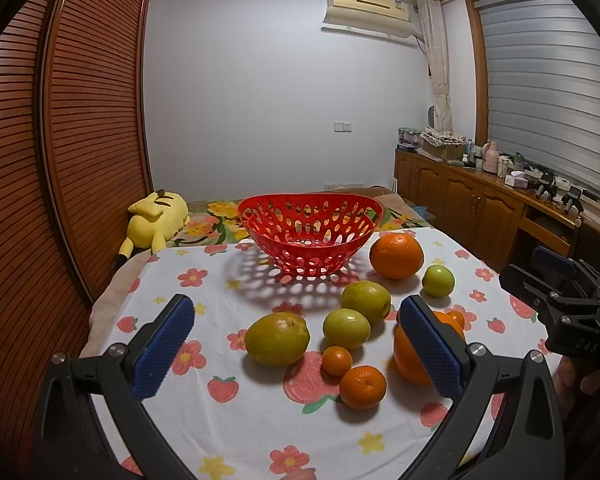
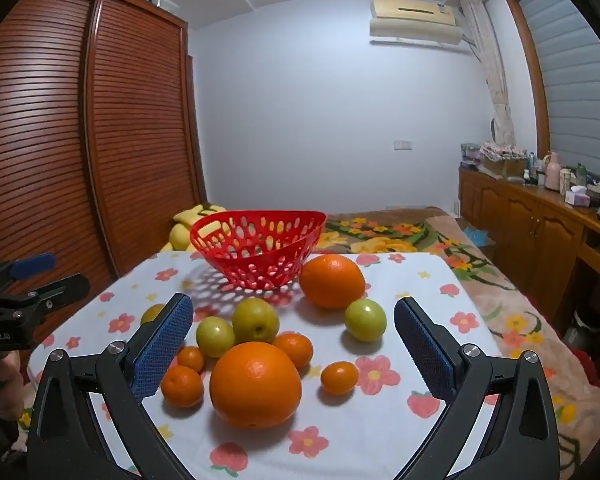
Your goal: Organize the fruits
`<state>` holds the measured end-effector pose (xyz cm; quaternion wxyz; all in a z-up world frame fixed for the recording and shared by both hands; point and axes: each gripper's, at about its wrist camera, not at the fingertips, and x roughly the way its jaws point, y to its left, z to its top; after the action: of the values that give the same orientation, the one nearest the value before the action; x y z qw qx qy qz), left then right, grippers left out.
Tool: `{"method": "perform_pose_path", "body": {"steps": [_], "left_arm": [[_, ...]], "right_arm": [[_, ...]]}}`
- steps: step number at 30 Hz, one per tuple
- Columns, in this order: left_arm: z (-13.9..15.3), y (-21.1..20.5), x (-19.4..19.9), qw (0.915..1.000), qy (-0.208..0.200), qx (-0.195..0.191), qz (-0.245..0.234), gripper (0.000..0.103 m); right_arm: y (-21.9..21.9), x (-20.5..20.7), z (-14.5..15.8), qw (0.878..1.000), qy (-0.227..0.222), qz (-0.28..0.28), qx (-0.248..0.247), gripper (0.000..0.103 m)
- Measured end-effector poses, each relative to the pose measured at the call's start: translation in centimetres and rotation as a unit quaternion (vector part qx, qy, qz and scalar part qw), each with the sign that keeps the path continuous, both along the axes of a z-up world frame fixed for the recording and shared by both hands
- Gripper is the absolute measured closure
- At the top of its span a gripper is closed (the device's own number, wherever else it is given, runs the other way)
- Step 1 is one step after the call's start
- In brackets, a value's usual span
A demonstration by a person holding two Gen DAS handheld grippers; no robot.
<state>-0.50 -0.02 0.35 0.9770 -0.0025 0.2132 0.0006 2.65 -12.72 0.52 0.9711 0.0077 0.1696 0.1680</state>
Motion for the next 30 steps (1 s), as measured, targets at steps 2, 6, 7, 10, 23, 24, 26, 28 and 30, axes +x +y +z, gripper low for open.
{"method": "perform_pose_path", "body": {"steps": [2,6,7,10,23,24,26,28,30], "left_arm": [[0.14,-0.02,-0.09,1.0000,-0.001,-0.001,0.002,0.000],[0.16,-0.01,-0.11,1.0000,-0.003,-0.001,0.003,0.000],[0.13,0.03,-0.08,1.0000,-0.003,-0.001,0.003,0.000],[0.08,0.03,-0.03,1.0000,-0.003,-0.001,0.004,0.000],[0.06,0.01,0.02,1.0000,-0.005,-0.002,0.003,0.000],[0.24,-0.01,-0.09,1.0000,-0.006,-0.002,0.002,0.000],[0.37,-0.09,-0.17,1.0000,-0.007,-0.002,0.002,0.000],[0.48,-0.16,-0.18,1.0000,-0.007,-0.002,0.002,0.000],[0.55,-0.18,-0.25,1.0000,-0.007,-0.002,0.001,0.000]], "right_arm": [[-0.03,0.04,-0.02,1.000,0.000,0.000,0.000,0.001],[-0.09,-0.04,-0.05,1.000,-0.002,-0.002,-0.001,0.001],[-0.10,-0.09,-0.06,1.000,-0.002,-0.002,-0.001,0.001],[-0.15,-0.13,-0.10,1.000,-0.001,-0.003,0.001,0.001],[-0.01,-0.11,0.00,1.000,-0.002,-0.002,0.000,0.001],[-0.03,-0.17,-0.01,1.000,-0.002,-0.002,-0.001,0.001],[0.08,-0.24,0.13,1.000,-0.003,-0.002,-0.001,0.001],[0.10,-0.29,0.19,1.000,-0.004,-0.002,-0.001,0.001],[0.10,-0.29,0.20,1.000,-0.004,-0.003,-0.001,0.001]]}}
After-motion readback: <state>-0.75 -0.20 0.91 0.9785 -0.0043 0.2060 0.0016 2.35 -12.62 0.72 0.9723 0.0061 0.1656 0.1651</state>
